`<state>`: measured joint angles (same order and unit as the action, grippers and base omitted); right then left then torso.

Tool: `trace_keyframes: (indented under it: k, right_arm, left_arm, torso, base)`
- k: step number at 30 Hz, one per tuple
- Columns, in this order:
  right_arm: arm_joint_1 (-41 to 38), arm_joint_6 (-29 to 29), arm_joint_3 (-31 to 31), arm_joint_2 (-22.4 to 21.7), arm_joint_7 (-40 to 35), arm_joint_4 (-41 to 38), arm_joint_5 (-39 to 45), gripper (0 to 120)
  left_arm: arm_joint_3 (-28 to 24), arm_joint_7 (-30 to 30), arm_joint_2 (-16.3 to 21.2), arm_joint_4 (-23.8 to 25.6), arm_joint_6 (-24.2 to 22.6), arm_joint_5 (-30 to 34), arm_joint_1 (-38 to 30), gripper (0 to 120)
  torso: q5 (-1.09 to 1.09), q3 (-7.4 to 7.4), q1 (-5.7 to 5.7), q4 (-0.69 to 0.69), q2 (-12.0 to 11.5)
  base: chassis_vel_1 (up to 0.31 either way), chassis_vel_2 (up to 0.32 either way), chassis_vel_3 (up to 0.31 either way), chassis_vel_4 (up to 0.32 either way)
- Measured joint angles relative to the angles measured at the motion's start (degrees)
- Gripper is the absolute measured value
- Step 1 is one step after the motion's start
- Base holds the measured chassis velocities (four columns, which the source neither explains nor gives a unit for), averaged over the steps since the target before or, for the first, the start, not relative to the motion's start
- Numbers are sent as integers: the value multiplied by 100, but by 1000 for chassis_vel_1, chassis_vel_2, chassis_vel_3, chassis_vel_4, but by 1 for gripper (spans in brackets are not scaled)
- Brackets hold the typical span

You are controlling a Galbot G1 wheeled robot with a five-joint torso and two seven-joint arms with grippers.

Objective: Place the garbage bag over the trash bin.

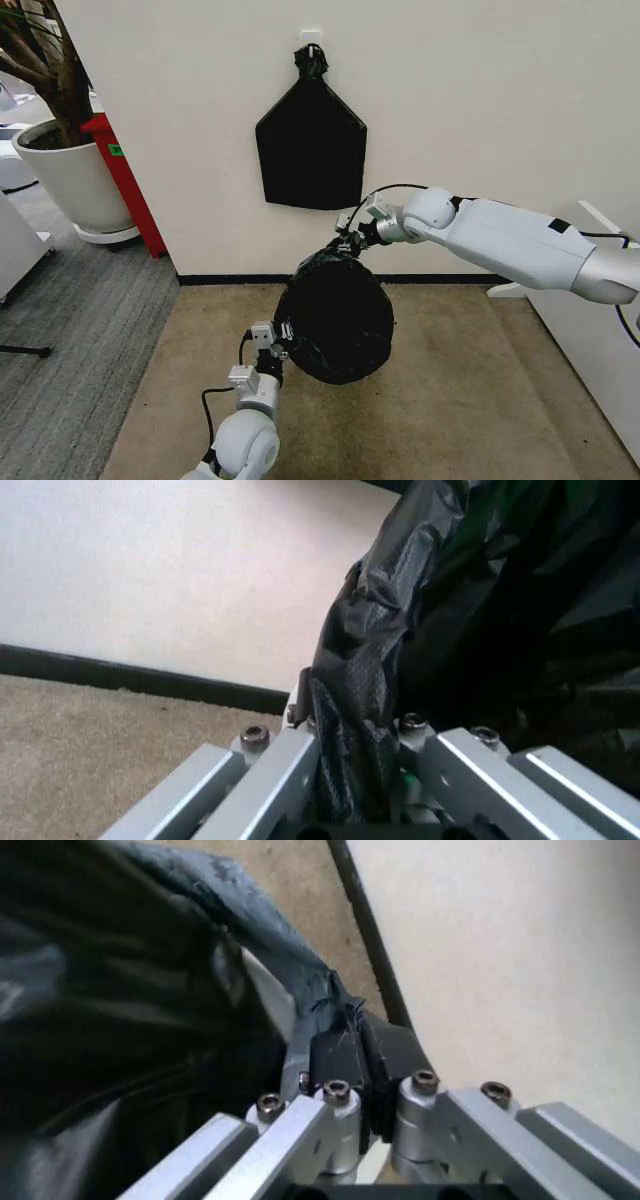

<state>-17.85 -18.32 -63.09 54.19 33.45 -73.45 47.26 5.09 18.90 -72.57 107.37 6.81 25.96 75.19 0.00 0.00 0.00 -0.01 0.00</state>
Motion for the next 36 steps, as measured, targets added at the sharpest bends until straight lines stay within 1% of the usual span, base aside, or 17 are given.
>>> trace_keyframes:
  k: [3,6,12,13,14,16,17,18,19,20,21,24,26,28,31,33,36]
  right_arm:
    - [8,-6,-11,-9,-19,-16,120,0]
    - [64,-1,13,13,-171,-2,461,0]
    - [243,-37,163,171,-591,165,1666,0]
    - [243,-37,163,171,-591,165,1666,0]
    - [268,-63,165,223,-682,222,2096,0]
    - [286,-55,161,279,-688,296,2447,0]
    - [288,-54,136,355,-667,422,2807,0]
    - [286,-54,127,374,-631,464,2896,0]
    - [264,-83,106,465,-367,690,3102,0]
    - [240,-123,105,529,-132,884,3135,0]
    - [240,-123,105,529,-132,884,3135,0]
    - [148,-225,122,700,488,1450,2979,0]
    - [95,-278,161,792,811,1805,2688,0]
    - [76,-306,184,820,953,1932,2563,0]
    - [43,-418,232,903,1543,2390,2070,0]
    - [40,-439,240,914,1690,2483,1962,0]
    - [39,-561,311,944,2293,2749,1591,0]
  left_arm:
    - [-7,-1,0,2,14,24,-6,1]
    - [-13,-35,-2,38,52,98,-9,1]
    - [-12,-144,-10,132,164,152,25,1]
    - [-12,-144,-10,132,164,152,25,1]
    - [-13,-186,-2,148,192,152,44,1]
    - [-17,-207,1,155,210,152,52,1]
    - [-29,-224,2,163,222,152,56,1]
    - [-33,-226,1,166,224,152,57,1]
    - [-47,-233,0,180,225,152,56,1]
    - [-57,-239,-2,190,225,152,57,1]
    - [-57,-239,-2,190,225,152,57,1]
    - [-72,-265,-1,216,229,150,68,1]
    - [-72,-287,9,219,250,150,89,1]
    - [-70,-300,12,221,266,150,98,1]
    - [-68,-335,4,267,291,160,119,1]
    - [-68,-338,0,279,292,164,119,1]
    - [-61,-339,-1,285,294,172,110,1]
  torso:
    - [0,0,0,1,0]
    - [0,0,0,1,0]
    - [0,0,0,1,0]
    - [0,0,0,1,0]
    - [0,0,0,0,0]
    - [0,0,0,1,0]
    - [-1,0,0,2,0]
    - [-1,0,0,2,0]
    - [0,1,0,2,0]
    - [1,0,0,2,0]
    - [1,0,0,2,0]
    - [-1,0,0,0,0]
    - [0,0,0,2,0]
    - [-1,0,0,2,0]
    - [0,1,0,1,0]
    - [1,1,0,1,0]
    - [0,0,0,0,0]
  base:
    - [0,0,0,0]
    - [0,0,0,0]
    - [0,0,0,0]
    - [0,0,0,0]
    - [0,0,0,0]
    - [0,0,0,0]
    - [0,0,0,0]
    - [0,0,0,0]
    - [0,0,0,0]
    - [0,0,0,0]
    - [0,0,0,0]
    - [0,0,0,0]
    - [0,0,0,0]
    - [0,0,0,0]
    - [0,0,0,0]
    - [0,0,0,0]
    - [0,0,0,0]
